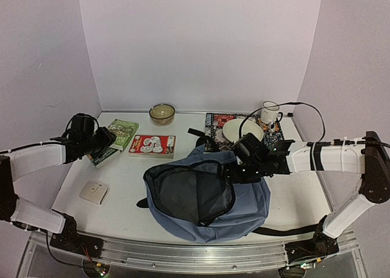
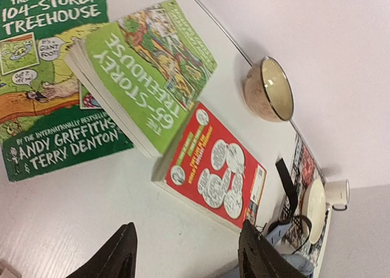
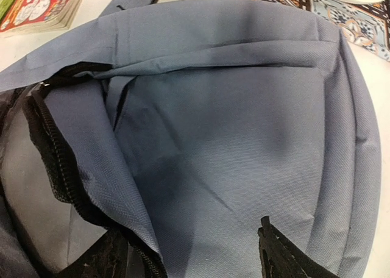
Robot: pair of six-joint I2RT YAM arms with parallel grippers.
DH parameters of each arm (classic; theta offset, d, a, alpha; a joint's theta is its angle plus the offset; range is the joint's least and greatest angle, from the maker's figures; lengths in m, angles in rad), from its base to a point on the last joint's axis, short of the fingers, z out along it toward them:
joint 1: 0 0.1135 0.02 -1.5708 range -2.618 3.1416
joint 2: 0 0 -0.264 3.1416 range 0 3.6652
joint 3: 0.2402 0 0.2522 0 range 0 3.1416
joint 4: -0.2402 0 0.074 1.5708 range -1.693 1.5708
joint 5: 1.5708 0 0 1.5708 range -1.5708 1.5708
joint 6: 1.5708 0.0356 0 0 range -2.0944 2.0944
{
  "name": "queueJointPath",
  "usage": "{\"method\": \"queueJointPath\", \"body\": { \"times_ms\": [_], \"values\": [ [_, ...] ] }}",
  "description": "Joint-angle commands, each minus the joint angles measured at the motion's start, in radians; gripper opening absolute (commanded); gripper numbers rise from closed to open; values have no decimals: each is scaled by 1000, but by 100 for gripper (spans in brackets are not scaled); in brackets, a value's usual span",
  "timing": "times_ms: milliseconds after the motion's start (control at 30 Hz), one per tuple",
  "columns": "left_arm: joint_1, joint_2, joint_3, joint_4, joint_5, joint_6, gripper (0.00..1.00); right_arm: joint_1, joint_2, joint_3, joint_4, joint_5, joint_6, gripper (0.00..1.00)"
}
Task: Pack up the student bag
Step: Pick up the book from the book.
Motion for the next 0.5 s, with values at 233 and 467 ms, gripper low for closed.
{"method": "queueJointPath", "body": {
  "times_ms": [233, 467],
  "values": [
    [221, 263, 87, 225, 150, -76, 66, -4, -31, 21, 27, -68, -47, 75],
    [301, 376, 136, 263, 184, -64, 67, -4, -15, 14, 33, -71, -43, 75]
  ]
}}
